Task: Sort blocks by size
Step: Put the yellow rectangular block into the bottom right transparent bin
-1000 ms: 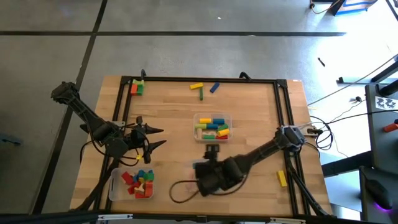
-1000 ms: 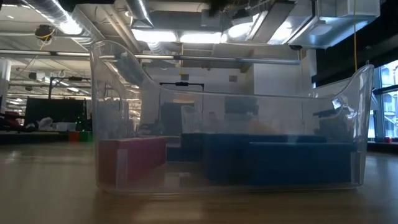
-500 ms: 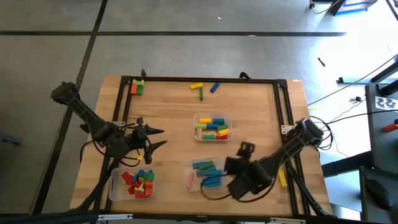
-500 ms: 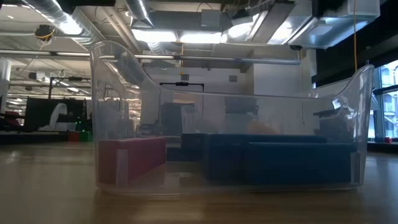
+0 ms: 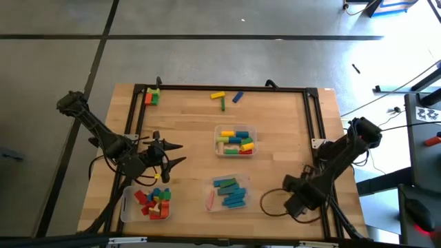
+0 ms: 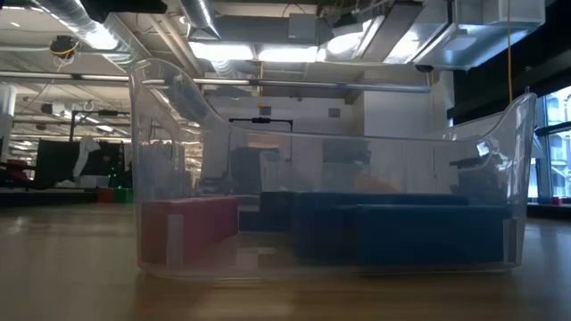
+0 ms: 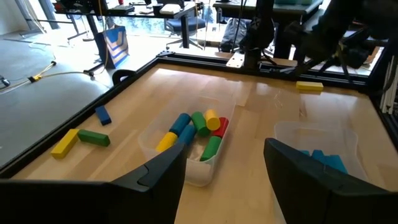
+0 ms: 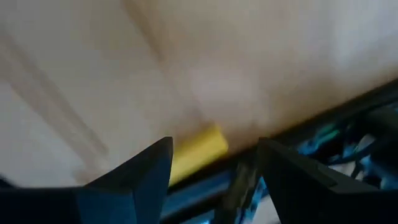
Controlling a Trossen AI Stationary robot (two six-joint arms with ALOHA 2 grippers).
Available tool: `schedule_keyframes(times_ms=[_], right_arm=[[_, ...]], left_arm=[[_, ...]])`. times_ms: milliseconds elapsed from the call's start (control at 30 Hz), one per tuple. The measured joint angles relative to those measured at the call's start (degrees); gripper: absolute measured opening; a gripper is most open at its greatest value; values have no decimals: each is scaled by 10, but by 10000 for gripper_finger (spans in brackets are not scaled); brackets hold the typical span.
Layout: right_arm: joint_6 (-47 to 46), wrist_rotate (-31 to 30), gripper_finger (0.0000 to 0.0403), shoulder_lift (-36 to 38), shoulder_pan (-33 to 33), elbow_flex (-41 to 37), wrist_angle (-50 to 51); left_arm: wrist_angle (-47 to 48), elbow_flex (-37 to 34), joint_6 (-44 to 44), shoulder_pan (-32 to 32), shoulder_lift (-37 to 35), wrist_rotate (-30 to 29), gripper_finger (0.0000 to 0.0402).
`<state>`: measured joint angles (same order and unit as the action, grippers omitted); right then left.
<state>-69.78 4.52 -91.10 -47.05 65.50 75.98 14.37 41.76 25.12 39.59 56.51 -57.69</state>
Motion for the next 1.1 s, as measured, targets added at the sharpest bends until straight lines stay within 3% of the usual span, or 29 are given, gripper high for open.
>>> schedule_keyframes(times_ms=[167,733,867,1100], right_arm=[[11,87,237,-2,-37,-58,-42],[117,161,237,0,-87,-197,-214],[136,138,237,-1,-66,-188,-221],[161,24,237,-3,-19,-148,-251]], left_arm=[[0,0,-1,0,0,0,210],[0,0,-11,0,0,0,210],[0,0,-11,0,0,0,210],[0,0,-4,0,0,0,210]])
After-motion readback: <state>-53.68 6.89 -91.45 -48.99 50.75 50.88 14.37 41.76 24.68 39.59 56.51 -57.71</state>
